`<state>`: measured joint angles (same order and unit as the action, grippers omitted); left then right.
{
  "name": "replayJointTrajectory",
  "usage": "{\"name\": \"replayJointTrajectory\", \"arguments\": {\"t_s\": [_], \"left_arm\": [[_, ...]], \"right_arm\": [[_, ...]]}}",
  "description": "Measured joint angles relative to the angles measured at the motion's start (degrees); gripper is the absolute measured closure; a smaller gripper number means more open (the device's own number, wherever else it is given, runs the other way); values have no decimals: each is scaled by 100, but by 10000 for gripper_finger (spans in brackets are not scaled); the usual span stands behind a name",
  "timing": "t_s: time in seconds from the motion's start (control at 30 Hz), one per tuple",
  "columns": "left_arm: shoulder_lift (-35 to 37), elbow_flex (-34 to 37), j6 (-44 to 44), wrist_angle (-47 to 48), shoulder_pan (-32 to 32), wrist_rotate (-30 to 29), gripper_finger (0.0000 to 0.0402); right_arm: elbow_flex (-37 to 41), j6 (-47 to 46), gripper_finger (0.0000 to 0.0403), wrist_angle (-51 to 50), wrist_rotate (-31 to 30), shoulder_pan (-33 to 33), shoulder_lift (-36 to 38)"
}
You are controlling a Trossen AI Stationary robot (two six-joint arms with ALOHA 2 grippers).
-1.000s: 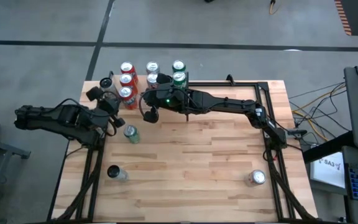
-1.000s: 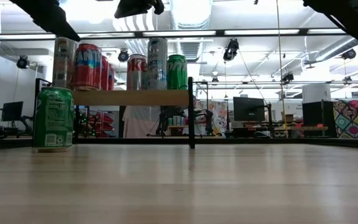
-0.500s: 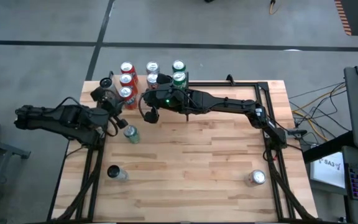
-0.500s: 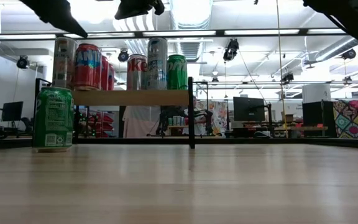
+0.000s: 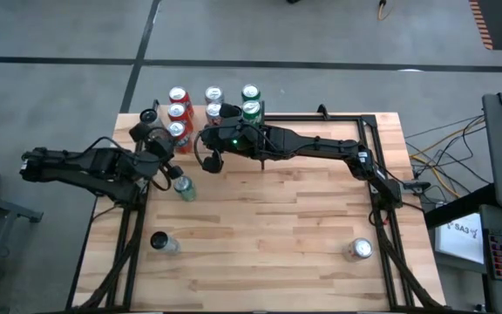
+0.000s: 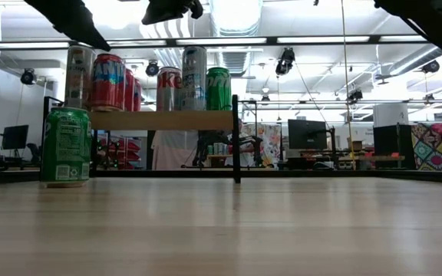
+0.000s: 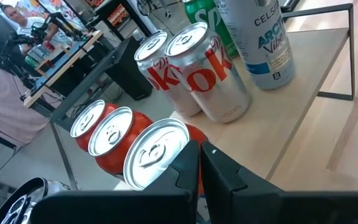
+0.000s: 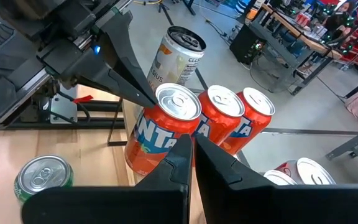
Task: Place canned beverage on shelf
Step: Put the red soda can aligned with the other red soda cans on the shelf
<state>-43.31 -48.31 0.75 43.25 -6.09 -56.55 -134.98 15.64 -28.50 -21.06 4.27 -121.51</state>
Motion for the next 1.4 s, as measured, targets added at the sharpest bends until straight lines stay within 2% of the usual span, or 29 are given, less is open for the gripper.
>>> {"name": "replayJointTrajectory", "arguments": {"t_s": [0.33,0.6,0.77,1.4], "left_arm": [[194,-4,171,109,0,-2,402],[91,-4,-65,-372,51,-9,402],[-96,-4,-34,-361,192,-354,402],[-156,-2,-22,-103,208,-198,402]], "right_arm": [[0,0,394,-6,2,0,0],[2,35,394,-6,2,0,0],[4,39,394,-8,2,-1,0],[9,26,394,-135,2,0,0]]}}
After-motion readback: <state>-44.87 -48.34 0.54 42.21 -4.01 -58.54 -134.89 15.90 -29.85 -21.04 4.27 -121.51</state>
